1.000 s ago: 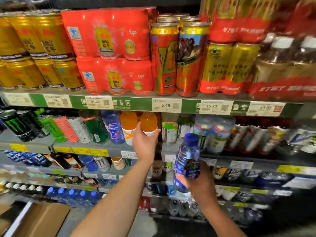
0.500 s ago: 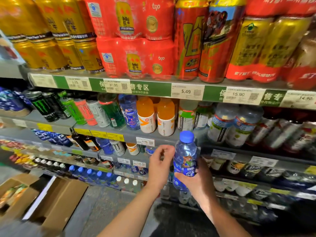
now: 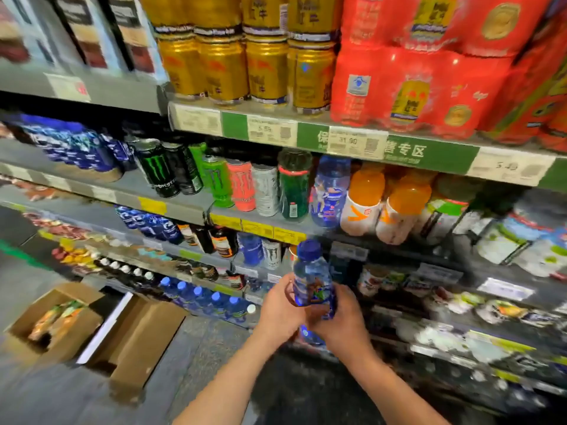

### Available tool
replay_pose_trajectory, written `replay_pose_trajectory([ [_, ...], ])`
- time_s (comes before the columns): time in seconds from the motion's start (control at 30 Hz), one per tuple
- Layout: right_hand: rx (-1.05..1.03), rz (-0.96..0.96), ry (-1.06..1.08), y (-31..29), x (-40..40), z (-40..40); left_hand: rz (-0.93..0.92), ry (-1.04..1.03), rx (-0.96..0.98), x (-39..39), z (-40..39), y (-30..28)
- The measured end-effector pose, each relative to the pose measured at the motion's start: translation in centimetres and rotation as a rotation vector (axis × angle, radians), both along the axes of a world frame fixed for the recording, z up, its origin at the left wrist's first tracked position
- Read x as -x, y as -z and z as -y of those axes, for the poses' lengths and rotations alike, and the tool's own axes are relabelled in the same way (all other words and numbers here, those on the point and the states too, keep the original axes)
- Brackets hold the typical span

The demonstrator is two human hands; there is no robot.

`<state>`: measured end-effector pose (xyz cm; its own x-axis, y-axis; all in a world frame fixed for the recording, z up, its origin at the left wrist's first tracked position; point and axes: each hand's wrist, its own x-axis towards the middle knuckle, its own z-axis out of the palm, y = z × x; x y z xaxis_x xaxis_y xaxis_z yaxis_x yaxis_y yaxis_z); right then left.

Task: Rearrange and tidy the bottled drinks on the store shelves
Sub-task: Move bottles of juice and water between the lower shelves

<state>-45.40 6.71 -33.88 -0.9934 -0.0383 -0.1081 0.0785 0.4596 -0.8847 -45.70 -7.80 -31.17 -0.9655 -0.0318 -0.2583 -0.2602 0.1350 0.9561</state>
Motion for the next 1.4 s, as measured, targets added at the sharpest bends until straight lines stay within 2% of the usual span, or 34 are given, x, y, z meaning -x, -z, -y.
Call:
replay_pose_trajectory([
  [0.17, -0.079, 0.150, -0.288, -0.1, 2.7, 6.9, 0.004, -0.159, 0.046, 1.1, 9.3, 2.2],
  [0.27, -0.164, 0.196, -0.137, 1.3, 5.3, 10.3, 0.004, -0.231, -0.010, 2.0, 13.4, 3.8],
  [0.33, -0.157, 0.213, 0.034, 2.5, 7.3, 12.2, 0.015, -0.280, -0.083, 2.7, 15.0, 4.4],
  [0.43, -0.141, 0.198, 0.163, 5.1, 10.8, 14.7, 0.026, -0.312, -0.151, 3.9, 16.3, 5.4],
  [0.67, -0.378, 0.102, 0.293, 11.9, 17.3, 18.0, -0.011, -0.304, -0.065, 5.6, 17.2, 9.1],
  [0.8, -0.308, 0.102, 0.410, 13.7, 18.7, 18.6, -0.008, -0.259, -0.048, 6.0, 17.8, 12.4],
  [1.07, -0.122, 0.012, 0.511, 12.0, 14.3, 16.2, 0.047, -0.281, 0.011, 6.7, 16.1, 15.4],
  [1.27, -0.054, 0.098, 0.494, 10.5, 8.8, 12.0, 0.075, -0.324, 0.125, 9.5, 11.7, 15.4],
  [1.4, -0.042, 0.137, 0.484, 10.9, 5.8, 9.8, 0.075, -0.321, 0.124, 12.0, 8.7, 15.1],
])
